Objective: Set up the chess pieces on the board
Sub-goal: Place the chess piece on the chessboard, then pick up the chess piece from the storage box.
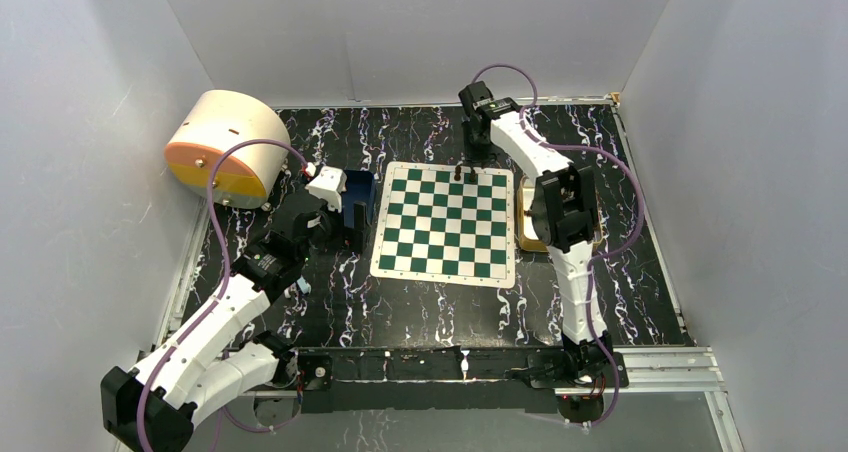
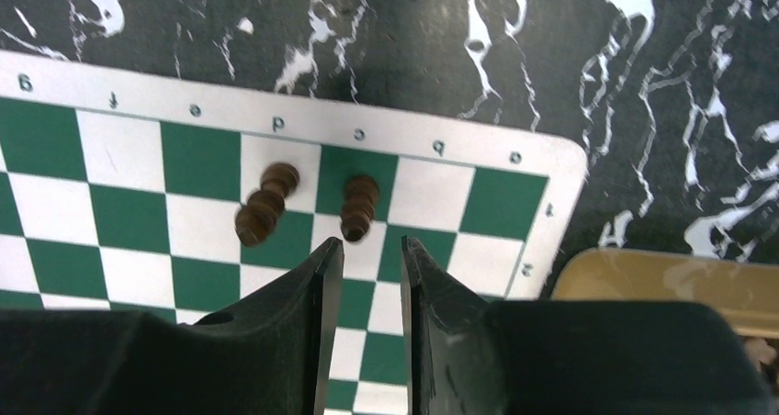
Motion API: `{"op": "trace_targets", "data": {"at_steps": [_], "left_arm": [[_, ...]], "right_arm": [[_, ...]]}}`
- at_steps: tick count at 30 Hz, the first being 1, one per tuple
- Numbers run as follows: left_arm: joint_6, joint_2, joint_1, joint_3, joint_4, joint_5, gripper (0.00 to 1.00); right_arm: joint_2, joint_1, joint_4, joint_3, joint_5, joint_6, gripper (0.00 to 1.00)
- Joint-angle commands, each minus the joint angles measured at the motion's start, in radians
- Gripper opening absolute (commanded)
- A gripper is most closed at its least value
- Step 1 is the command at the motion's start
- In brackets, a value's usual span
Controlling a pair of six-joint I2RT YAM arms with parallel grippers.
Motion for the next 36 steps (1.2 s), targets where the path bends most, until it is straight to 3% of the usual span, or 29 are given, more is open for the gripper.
{"op": "trace_targets", "data": {"at_steps": [1,17,36], "left_arm": [[0.006,-0.022,0.006,0.000,0.009,-0.012,0.94],[0.004,-0.030,0.006,0.000,0.009,-0.003,0.94],[0.004,-0.016,0.006,-0.002,0.007,-0.002,0.94]], "right_arm": [[-0.174,-0.016,0.009,-0.066,0.049,-0.018,0.38],[-0.507,-0.171,0.181,-0.492,0.123,-0.022,0.40],[-0.474,-0.247,0.357,-0.733,0.120,-0.017,0.39]]}}
